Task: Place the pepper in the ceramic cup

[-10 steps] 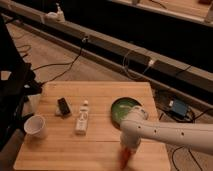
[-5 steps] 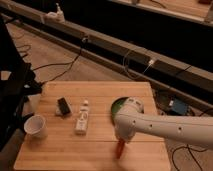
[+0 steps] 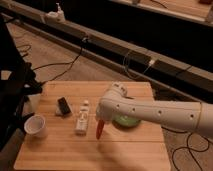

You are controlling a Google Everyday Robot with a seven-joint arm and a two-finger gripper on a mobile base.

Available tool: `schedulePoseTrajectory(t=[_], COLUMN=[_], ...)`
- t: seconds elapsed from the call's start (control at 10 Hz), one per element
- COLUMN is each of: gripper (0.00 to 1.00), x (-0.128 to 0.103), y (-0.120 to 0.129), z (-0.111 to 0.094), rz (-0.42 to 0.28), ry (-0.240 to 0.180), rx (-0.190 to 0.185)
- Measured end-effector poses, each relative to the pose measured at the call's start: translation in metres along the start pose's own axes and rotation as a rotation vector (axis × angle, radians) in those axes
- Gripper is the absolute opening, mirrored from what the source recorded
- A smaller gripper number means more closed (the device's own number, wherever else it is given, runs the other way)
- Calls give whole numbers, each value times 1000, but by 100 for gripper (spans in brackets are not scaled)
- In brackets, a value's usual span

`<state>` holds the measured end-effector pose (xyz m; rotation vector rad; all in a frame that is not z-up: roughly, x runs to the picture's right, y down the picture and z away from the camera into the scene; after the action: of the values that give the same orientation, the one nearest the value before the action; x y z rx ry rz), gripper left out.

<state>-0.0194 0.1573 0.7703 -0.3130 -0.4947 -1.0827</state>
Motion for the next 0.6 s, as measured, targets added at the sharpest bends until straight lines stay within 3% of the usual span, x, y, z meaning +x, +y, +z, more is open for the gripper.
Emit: schedulePoseTrajectory(t=[0.5, 0.6], gripper=[0, 0], x=[0, 5], y=[0, -5], z=[1, 1], rz=[0, -17], ry=[-2, 16], rx=[-3, -2])
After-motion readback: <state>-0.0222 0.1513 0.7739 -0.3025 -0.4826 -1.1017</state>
